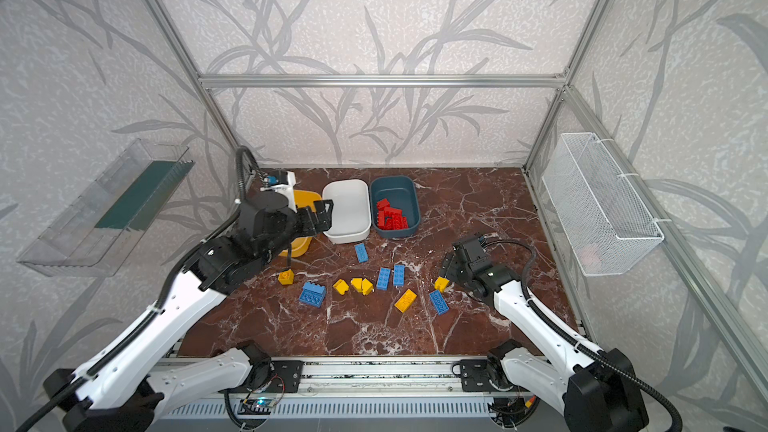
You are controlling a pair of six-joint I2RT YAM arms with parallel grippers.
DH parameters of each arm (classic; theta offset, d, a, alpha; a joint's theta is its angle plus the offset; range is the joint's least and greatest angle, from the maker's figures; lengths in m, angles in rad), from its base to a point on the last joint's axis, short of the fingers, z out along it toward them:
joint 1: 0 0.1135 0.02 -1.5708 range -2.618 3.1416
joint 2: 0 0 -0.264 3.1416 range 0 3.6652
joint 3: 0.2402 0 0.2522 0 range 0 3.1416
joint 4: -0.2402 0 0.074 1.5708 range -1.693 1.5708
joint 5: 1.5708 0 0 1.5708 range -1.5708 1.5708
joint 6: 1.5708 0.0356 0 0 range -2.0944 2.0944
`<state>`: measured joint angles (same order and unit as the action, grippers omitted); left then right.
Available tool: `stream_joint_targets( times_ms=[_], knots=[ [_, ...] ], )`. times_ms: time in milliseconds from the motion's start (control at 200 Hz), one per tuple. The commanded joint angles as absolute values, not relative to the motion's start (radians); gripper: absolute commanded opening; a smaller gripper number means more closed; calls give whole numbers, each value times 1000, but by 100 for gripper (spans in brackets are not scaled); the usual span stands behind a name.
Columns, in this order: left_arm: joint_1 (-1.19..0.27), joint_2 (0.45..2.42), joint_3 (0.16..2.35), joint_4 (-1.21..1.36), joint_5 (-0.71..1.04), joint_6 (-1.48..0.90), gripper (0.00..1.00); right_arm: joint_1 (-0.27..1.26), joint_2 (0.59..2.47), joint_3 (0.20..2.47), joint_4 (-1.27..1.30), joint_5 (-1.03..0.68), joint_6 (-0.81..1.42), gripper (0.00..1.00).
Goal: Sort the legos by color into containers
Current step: 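Withdraw the left gripper while the right gripper reaches toward the remaining bricks, then close the right gripper on a yellow 2x2 brick and lift it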
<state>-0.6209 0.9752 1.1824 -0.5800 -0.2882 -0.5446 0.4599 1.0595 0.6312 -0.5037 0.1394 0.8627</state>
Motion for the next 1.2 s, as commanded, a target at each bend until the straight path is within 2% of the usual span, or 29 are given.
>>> stream_joint_targets(
  times_ms=[0, 240, 625, 930, 1060, 1195],
  knots=[
    [-621, 892, 1137, -665, -372, -573, 99, 520, 1108, 653, -552, 233, 999, 85],
    [-620, 796, 1056, -808, -369, -494, 99, 585, 1279, 710, -561, 250, 1130, 80],
    [-619, 702, 894, -771, -333, -418, 99, 627, 1441, 783, -584, 280, 1204, 71],
    [-620, 685, 893, -776, -301, -407, 98, 649, 1504, 820, -622, 291, 1209, 48],
    [-618, 672, 892, -775, -307, -404, 98, 663, 1505, 846, -645, 311, 1196, 33],
    [-618, 663, 891, -776, -307, -406, 98, 672, 1495, 881, -685, 334, 1166, 28]
  ],
)
